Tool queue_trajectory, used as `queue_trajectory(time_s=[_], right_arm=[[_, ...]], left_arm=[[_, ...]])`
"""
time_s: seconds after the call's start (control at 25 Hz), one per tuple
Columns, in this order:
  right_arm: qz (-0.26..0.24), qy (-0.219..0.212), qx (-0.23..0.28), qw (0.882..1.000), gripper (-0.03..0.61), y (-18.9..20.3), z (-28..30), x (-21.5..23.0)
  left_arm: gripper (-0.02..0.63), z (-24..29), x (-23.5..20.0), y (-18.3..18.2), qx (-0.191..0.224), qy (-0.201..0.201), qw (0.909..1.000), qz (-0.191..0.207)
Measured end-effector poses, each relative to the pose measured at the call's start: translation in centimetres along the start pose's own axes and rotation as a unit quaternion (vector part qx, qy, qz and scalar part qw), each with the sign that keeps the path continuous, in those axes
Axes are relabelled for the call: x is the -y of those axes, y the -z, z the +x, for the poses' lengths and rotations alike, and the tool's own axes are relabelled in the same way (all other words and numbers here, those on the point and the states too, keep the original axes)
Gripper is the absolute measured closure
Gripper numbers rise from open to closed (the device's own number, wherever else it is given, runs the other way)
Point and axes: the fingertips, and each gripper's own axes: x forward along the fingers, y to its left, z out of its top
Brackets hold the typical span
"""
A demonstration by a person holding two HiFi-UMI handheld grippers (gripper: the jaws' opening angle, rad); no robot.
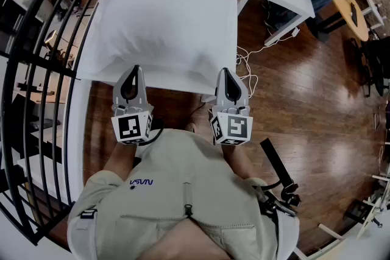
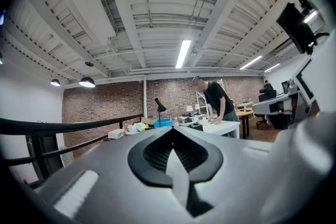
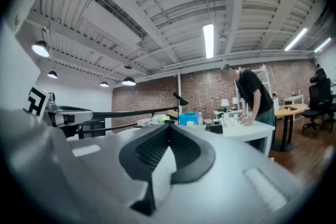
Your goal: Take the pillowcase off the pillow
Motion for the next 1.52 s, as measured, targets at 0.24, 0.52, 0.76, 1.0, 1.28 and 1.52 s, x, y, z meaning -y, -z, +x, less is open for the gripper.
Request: queue_trajectory(time_s=[0.24,0.52,0.76,1.0,1.28,1.52], right_arm=[[-0.004,0.018,-0.014,1.0,0.577,0.8,4.5,-0.4],[-0.029,0.046,-0.053,0.997,0.526,1.4,11.1,-3.4],[-0.05,0.069,-0.125,0.988,0.413,4.7,12.6,-5.3],[-0.094,0.03,-0.24,0.966,0.285,12.1,13.7,-4.7],[-0.182,-0.004,-0.324,0.928,0.258,17.7,15.1,-3.5],[-0.202,-0.024,-0.3,0.932,0.469,16.4,16.9,-4.7]], left_arm=[[0.607,4.1,-4.3,0.8,-0.007,0.005,1.0,0.004],[0.607,9.8,-11.7,2.3,-0.03,0.065,0.9974,-0.01],[0.34,12.1,-12.6,9.1,-0.135,0.197,0.9711,0.002],[0.221,12.5,-10.4,16.5,-0.256,0.234,0.9379,-0.013],[0.283,13.6,-9.8,20.9,-0.29,0.201,0.9357,0.017],[0.57,14.5,-9.5,20.7,-0.274,0.202,0.9389,0.052]])
